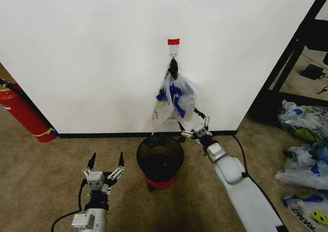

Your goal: Pick up the garbage bag from the wall and place it over the trash bin.

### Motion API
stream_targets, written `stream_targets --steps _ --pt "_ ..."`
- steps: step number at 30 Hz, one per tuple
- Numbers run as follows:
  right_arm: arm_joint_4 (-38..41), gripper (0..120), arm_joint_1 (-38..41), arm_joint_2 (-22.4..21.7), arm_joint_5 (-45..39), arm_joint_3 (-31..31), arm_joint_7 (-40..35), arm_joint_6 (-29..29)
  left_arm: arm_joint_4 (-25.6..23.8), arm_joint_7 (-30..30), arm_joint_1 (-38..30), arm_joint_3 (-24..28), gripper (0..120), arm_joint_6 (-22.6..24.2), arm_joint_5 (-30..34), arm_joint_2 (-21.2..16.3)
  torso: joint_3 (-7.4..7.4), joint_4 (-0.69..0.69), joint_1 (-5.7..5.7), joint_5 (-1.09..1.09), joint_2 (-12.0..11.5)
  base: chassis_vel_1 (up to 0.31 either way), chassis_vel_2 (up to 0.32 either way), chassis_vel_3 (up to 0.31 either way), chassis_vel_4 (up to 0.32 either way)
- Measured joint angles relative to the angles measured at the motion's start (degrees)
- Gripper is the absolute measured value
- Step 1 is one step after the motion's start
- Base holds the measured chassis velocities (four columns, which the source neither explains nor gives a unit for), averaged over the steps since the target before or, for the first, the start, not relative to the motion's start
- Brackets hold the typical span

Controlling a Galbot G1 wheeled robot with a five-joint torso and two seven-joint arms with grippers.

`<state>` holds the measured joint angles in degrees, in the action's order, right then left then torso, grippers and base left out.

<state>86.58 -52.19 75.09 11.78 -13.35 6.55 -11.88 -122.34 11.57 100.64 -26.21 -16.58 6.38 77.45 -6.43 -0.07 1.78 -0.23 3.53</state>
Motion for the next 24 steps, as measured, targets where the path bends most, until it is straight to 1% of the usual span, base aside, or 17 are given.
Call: stream_targets --steps 3,7,12,17,18,20,22,24 --pt "-1.6 100 1.4 0.6 0.1 0.4 -0.9 0.1 0.2 0.0 -0.1 0.0 100 0.0 0.1 0.0 0.0 0.0 0.0 0.0 0.0 0.0 0.0 0.0 0.0" --pt "-3.7 100 3.5 1.3 -2.3 1.2 -2.6 1.2 0.7 0.0 -0.3 -0.1 100 -0.1 0.2 0.0 0.0 -0.02 0.0 0.0 0.0 0.0 0.0 0.0 0.0" --pt "-4.0 100 4.2 1.6 -4.6 1.5 -3.0 2.1 0.9 0.0 -0.5 -0.1 100 -0.2 0.4 0.0 0.0 -0.02 0.0 0.01 0.0 0.0 0.0 0.0 0.0" --pt "-5.0 99 4.9 2.3 -4.3 1.9 -3.0 2.0 1.3 -0.1 -0.6 -0.2 100 -0.4 0.7 -0.1 0.0 -0.01 0.0 0.0 0.0 0.0 0.0 0.0 0.0" --pt "-5.0 93 5.0 2.5 -4.2 1.9 -3.0 2.0 1.3 -0.1 -0.7 -0.2 100 -0.4 0.8 -0.1 0.0 0.0 0.0 0.0 0.0 0.0 0.0 0.0 0.0" --pt "-5.1 88 4.9 2.7 -4.1 1.9 -3.0 1.9 1.4 -0.1 -0.7 -0.2 100 -0.5 0.9 -0.1 0.0 0.0 0.0 0.0 0.0 0.0 0.0 0.0 0.0" --pt "-5.1 79 4.7 2.7 -3.8 1.9 -3.0 1.8 1.5 -0.1 -0.7 -0.3 100 -0.5 1.0 -0.1 0.0 -0.01 0.0 0.0 0.0 0.0 0.0 0.0 0.0" --pt "-4.9 69 3.9 2.7 -3.6 1.9 -3.0 1.8 1.7 -0.1 -0.8 -0.3 100 -0.6 1.0 -0.1 0.0 -0.02 0.0 0.01 0.0 0.0 0.0 0.0 0.0"
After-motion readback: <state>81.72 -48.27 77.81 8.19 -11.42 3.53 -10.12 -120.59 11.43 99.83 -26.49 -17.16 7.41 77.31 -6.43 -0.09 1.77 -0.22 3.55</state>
